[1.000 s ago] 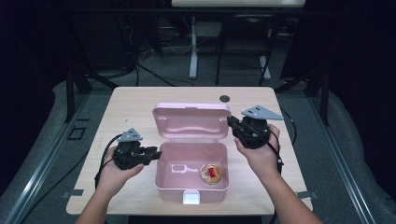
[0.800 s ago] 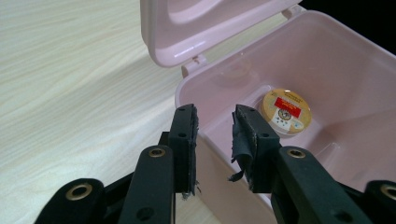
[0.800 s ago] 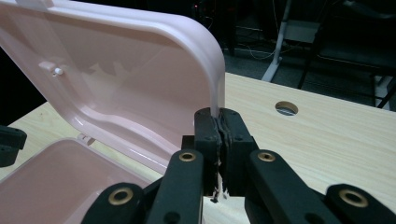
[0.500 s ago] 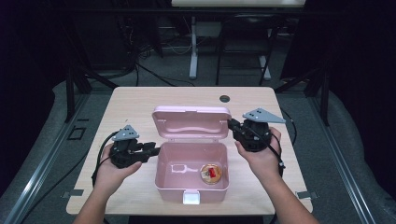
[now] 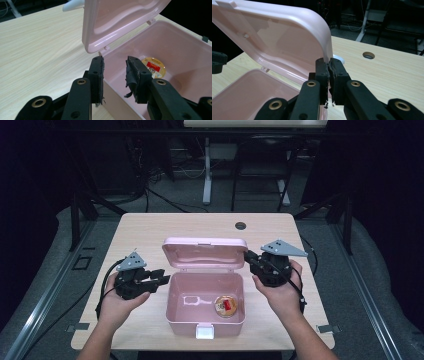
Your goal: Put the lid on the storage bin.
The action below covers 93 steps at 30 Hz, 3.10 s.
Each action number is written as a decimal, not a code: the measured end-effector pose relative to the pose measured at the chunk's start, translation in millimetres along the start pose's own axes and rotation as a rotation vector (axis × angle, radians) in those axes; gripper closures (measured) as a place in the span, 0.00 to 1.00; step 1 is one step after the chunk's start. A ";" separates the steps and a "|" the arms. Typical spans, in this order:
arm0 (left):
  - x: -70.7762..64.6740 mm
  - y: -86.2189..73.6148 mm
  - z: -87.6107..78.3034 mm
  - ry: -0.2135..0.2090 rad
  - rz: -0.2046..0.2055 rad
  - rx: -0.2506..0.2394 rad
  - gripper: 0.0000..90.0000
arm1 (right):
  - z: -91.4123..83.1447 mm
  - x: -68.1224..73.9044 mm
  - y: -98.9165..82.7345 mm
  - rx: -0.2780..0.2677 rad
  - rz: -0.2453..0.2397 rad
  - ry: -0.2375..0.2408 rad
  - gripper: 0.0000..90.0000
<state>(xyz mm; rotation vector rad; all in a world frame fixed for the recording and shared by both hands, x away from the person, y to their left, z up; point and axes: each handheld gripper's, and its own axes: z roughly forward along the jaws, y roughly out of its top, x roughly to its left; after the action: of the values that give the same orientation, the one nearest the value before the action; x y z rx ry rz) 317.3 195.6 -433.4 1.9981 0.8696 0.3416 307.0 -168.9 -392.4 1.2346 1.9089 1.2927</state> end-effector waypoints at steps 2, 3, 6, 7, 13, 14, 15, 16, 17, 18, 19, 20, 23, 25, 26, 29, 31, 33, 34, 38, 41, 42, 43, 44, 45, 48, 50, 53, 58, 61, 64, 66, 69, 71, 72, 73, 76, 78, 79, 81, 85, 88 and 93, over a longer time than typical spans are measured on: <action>-0.3 0.7 -1.3 0.004 0.004 -0.005 0.74 | -0.6 0.4 -0.7 -0.001 -0.003 -0.001 0.95; -0.8 1.2 -2.1 0.012 0.006 -0.008 0.73 | -1.0 0.5 -1.1 -0.001 -0.002 0.001 0.95; -3.4 2.8 -5.1 0.019 0.013 -0.023 0.73 | -2.0 0.7 -2.6 -0.004 0.000 0.001 0.95; -4.4 3.6 -6.4 0.021 0.019 -0.026 0.73 | -2.6 0.9 -3.6 -0.007 -0.002 0.000 0.95; -9.9 7.6 -14.0 0.034 0.034 -0.061 0.73 | -5.1 3.2 -7.8 -0.024 -0.002 -0.001 0.95; -10.3 7.9 -14.8 0.040 0.038 -0.067 0.73 | -5.7 3.7 -8.6 -0.025 -0.002 -0.004 0.95; -11.0 8.2 -15.6 0.047 0.038 -0.073 0.73 | -6.1 3.9 -9.2 -0.027 -0.005 -0.005 0.94; -11.4 8.7 -16.6 0.056 0.040 -0.076 0.73 | -6.5 4.3 -10.1 -0.031 -0.004 -0.004 0.94; -11.7 9.0 -17.0 0.057 0.040 -0.079 0.73 | -7.2 4.6 -11.4 -0.034 -0.003 -0.004 0.94; -12.1 9.3 -17.4 0.059 0.041 -0.084 0.73 | -7.5 4.9 -12.3 -0.037 0.001 -0.003 0.94; -12.6 9.7 -18.1 0.063 0.042 -0.086 0.74 | -8.1 4.8 -13.2 -0.038 0.006 -0.001 0.94; -13.4 10.2 -18.6 0.066 0.042 -0.092 0.74 | -8.6 4.6 -14.3 -0.043 0.011 0.003 0.94; -16.4 11.9 -21.9 0.076 0.050 -0.110 0.75 | -10.7 5.1 -17.3 -0.047 0.026 0.012 0.94; -17.2 12.6 -23.3 0.081 0.050 -0.121 0.76 | -11.6 5.7 -18.3 -0.047 0.022 0.011 0.94; -17.7 12.9 -24.2 0.082 0.049 -0.128 0.76 | -11.8 6.2 -18.8 -0.049 0.022 0.009 0.94; -18.6 13.4 -26.0 0.100 0.046 -0.149 0.77 | -13.3 7.6 -20.6 -0.050 0.014 0.007 0.94; -18.4 13.2 -26.7 0.113 0.044 -0.158 0.78 | -14.3 7.9 -22.0 -0.051 0.015 0.009 0.94; -18.1 13.3 -27.0 0.121 0.041 -0.168 0.79 | -15.2 8.1 -23.5 -0.052 0.018 0.011 0.93; -18.3 13.6 -27.4 0.123 0.038 -0.176 0.80 | -15.4 8.1 -23.8 -0.052 0.019 0.013 0.93; -19.4 14.8 -29.6 0.124 0.037 -0.198 0.85 | -16.5 8.5 -24.9 -0.051 0.022 0.016 0.93; -20.7 15.7 -30.6 0.124 0.041 -0.207 0.89 | -17.0 9.0 -26.3 -0.055 0.023 0.017 0.93; -21.7 15.8 -30.5 0.128 0.043 -0.212 0.89 | -17.2 9.1 -26.7 -0.056 0.023 0.018 0.93; -22.3 15.8 -30.0 0.132 0.046 -0.216 0.89 | -17.4 9.2 -27.3 -0.057 0.027 0.019 0.93; -23.1 16.1 -29.6 0.133 0.048 -0.213 0.89 | -17.7 9.3 -27.5 -0.057 0.028 0.020 0.93; -23.6 16.2 -29.6 0.132 0.050 -0.213 0.89 | -17.9 9.4 -28.1 -0.056 0.028 0.020 0.93; -25.7 16.6 -29.4 0.131 0.057 -0.218 0.91 | -18.3 8.8 -29.0 -0.056 0.031 0.024 0.93; -27.6 17.0 -29.6 0.136 0.066 -0.221 0.93 | -18.1 8.3 -29.5 -0.057 0.034 0.027 0.93; -29.8 17.0 -29.5 0.149 0.077 -0.217 0.94 | -18.2 7.8 -30.2 -0.056 0.037 0.032 0.93; -31.1 17.0 -29.7 0.155 0.080 -0.214 0.95 | -18.1 7.6 -31.9 -0.052 0.043 0.033 0.92; -31.6 16.7 -30.3 0.152 0.075 -0.210 0.95 | -17.8 7.3 -32.7 -0.049 0.046 0.038 0.91; -32.1 17.1 -31.2 0.147 0.075 -0.205 0.94 | -18.6 7.4 -32.5 -0.051 0.046 0.041 0.90; -32.4 17.8 -32.1 0.143 0.078 -0.201 0.94 | -20.5 7.6 -30.6 -0.054 0.046 0.047 0.90; -33.5 20.1 -34.5 0.135 0.065 -0.205 0.92 | -23.3 7.9 -27.1 -0.063 0.039 0.053 0.90; -33.4 21.7 -35.7 0.133 0.060 -0.205 0.92 | -25.8 9.2 -24.1 -0.066 0.033 0.053 0.90; -33.6 22.3 -35.9 0.134 0.059 -0.206 0.92 | -27.5 10.0 -22.6 -0.070 0.027 0.051 0.90; -34.0 22.6 -36.2 0.135 0.059 -0.205 0.92 | -28.5 10.6 -21.5 -0.073 0.024 0.049 0.90; -34.5 23.6 -36.7 0.140 0.061 -0.203 0.92 | -30.5 11.5 -19.6 -0.080 0.018 0.048 0.89; -34.1 23.9 -37.3 0.132 0.060 -0.197 0.92 | -31.1 11.6 -18.7 -0.076 0.012 0.048 0.89; -33.6 24.1 -37.7 0.127 0.058 -0.195 0.91 | -31.2 11.5 -18.5 -0.075 0.013 0.050 0.89; -32.7 24.6 -38.7 0.113 0.051 -0.195 0.90 | -31.4 11.1 -18.2 -0.074 0.019 0.057 0.89; -34.2 24.6 -39.4 0.118 0.059 -0.189 0.90 | -32.7 11.7 -18.6 -0.070 0.016 0.058 0.88; -35.8 23.4 -40.1 0.121 0.063 -0.189 0.90 | -34.8 12.1 -18.6 -0.067 0.015 0.062 0.88; -39.0 20.1 -41.6 0.122 0.075 -0.188 0.90 | -36.6 11.7 -19.1 -0.055 0.016 0.077 0.87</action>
<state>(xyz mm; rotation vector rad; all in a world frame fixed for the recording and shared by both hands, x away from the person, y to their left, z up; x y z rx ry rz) 275.9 187.9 -390.0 1.8528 0.8081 0.5717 264.8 -176.9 -394.1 1.1905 1.9064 1.4101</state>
